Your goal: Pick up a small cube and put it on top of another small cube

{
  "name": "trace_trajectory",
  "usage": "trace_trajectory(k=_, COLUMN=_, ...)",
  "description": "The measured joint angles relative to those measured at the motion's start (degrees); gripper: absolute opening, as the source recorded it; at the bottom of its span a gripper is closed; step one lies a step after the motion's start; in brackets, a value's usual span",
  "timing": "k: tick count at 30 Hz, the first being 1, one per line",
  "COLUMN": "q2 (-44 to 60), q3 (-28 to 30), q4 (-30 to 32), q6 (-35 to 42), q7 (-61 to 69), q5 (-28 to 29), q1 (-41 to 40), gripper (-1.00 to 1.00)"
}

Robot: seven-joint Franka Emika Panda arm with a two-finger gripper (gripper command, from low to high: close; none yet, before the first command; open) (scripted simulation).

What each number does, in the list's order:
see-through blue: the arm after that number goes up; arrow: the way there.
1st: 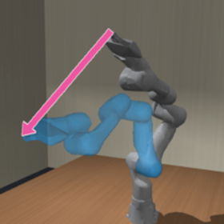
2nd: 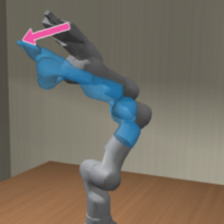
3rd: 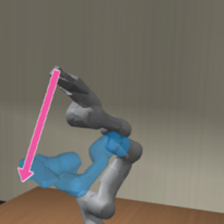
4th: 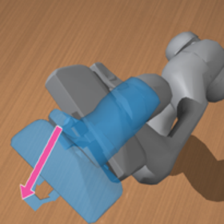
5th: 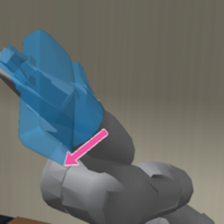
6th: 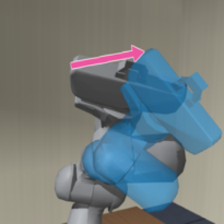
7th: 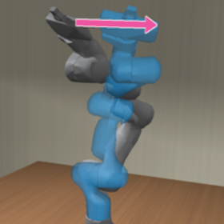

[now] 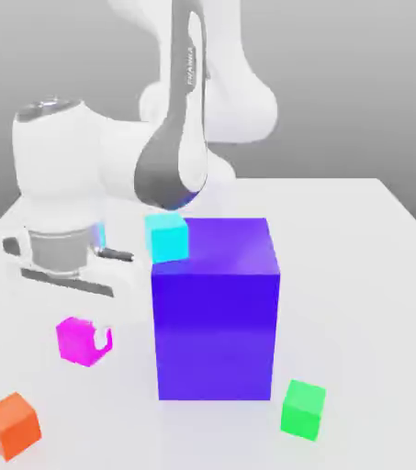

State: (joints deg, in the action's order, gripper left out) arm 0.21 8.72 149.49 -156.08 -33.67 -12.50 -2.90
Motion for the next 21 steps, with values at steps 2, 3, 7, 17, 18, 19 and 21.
trace_trajectory(k=2, q2=-0.3, q3=-2.3, q4=-2.0, q6=1.4, q7=3.5, q5=-0.7, q1=3.8, gripper=-1.0)
trace_trajectory(k=3, q2=-0.5, q3=-3.2, q4=-3.0, q6=2.1, q7=5.3, q5=-1.1, q1=6.0, gripper=-1.0)
trace_trajectory(k=7, q2=-0.6, q3=-7.5, q4=-5.1, q6=4.5, q7=11.0, q5=0.8, q1=14.3, gripper=-1.0)
trace_trajectory(k=17, q2=11.3, q3=-7.1, q4=-0.8, q6=-4.1, q7=12.0, q5=11.4, q1=22.4, gripper=1.0)
trace_trajectory(k=18, q2=11.3, q3=-7.1, q4=-0.8, q6=-4.1, q7=12.0, q5=11.4, q1=22.4, gripper=1.0)
trace_trajectory(k=19, q2=11.3, q3=-7.1, q4=-0.8, q6=-4.1, q7=12.0, q5=11.4, q1=22.4, gripper=1.0)
trace_trajectory(k=21, q2=11.3, q3=-7.1, q4=-0.8, q6=-4.1, q7=12.0, q5=11.4, q1=22.4, gripper=1.0)
